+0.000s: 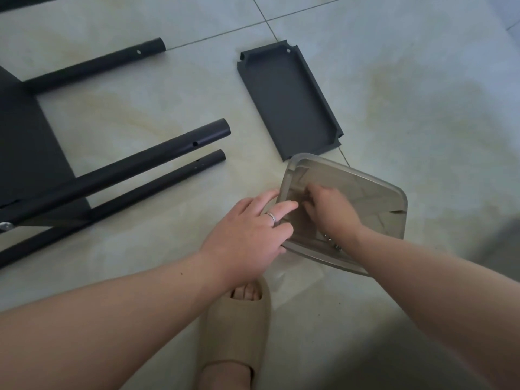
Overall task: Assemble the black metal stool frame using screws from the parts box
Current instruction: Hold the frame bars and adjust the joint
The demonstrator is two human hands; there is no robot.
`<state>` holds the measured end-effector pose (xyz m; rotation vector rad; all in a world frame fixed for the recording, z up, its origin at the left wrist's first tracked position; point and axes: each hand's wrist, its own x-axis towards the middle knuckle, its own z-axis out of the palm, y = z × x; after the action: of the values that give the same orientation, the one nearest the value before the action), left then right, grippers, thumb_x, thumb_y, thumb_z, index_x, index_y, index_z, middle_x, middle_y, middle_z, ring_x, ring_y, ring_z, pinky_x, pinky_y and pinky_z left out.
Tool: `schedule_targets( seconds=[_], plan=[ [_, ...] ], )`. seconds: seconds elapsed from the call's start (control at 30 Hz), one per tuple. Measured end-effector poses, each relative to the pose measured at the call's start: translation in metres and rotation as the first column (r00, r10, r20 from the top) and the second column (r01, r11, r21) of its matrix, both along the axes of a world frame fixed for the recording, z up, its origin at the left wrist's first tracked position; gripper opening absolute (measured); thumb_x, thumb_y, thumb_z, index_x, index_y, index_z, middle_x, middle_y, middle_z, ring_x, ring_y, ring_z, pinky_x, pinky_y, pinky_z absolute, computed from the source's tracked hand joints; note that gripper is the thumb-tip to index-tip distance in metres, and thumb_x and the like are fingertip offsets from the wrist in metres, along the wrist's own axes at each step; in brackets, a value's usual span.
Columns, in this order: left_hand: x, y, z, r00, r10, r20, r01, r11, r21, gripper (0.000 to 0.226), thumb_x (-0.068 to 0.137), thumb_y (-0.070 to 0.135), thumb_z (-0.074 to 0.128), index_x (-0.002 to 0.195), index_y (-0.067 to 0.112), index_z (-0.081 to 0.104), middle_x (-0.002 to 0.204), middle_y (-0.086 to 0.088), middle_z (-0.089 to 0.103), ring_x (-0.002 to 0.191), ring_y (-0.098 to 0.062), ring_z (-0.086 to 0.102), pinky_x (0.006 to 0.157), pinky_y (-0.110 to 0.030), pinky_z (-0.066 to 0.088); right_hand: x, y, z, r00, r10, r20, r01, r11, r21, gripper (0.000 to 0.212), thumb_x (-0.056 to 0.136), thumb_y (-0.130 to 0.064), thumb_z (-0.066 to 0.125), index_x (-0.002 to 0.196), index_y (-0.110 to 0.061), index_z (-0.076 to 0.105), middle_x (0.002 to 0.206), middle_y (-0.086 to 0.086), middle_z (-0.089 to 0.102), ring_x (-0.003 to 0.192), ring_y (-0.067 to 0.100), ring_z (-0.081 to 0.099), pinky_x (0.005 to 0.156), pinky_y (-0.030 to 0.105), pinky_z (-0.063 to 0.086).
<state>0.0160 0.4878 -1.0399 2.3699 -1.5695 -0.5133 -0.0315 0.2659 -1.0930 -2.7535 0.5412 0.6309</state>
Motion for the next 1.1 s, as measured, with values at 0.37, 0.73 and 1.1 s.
schedule_targets(
  seconds=[0.37, 0.73, 1.1],
  plan=[
    [0.002, -0.003, 0.004, 1.0, -0.012, 0.023, 0.011, 0.999, 0.034, 0.019, 0.102, 0.038, 0.049, 0.108, 0.022, 0.057, 0.165, 0.001, 0.024, 0.152, -0.031, 0.012, 0.112, -0.043, 0.026, -0.006, 0.001, 0.002, 0.998, 0.053, -0.025, -0.056, 0.989, -0.136, 0.018, 0.1, -0.019, 0.05, 0.112, -0.006, 0.055, 0.109, 0.015, 0.06, 0.097, 0.041, 0.061, 0.069, 0.042, 0.047],
    [0.002, -0.005, 0.006, 0.999, -0.049, 0.015, 0.047, 0.995, 0.084, 0.018, 0.103, 0.037, 0.048, 0.111, 0.023, 0.056, 0.167, -0.001, 0.015, 0.153, -0.03, 0.005, 0.115, -0.045, 0.023, -0.007, -0.002, 0.003, 0.999, 0.01, -0.032, -0.013, 0.995, -0.101, 0.011, 0.097, -0.009, 0.049, 0.102, -0.001, 0.056, 0.105, 0.021, 0.06, 0.093, 0.043, 0.06, 0.071, 0.045, 0.047],
    [0.06, 0.021, 0.073, 0.3, 0.617, -0.727, -0.728, 0.641, 0.243, 0.025, 0.102, 0.034, 0.047, 0.108, 0.017, 0.065, 0.114, -0.001, 0.069, 0.1, -0.018, 0.065, 0.088, -0.034, 0.05, 0.011, 0.053, 0.116, 0.886, -0.203, 0.417, 0.09, 0.957, 0.275, 0.01, 0.085, -0.01, 0.069, 0.087, -0.017, 0.063, 0.078, -0.008, 0.064, 0.076, 0.007, 0.058, 0.065, 0.012, 0.044]
  ],
)
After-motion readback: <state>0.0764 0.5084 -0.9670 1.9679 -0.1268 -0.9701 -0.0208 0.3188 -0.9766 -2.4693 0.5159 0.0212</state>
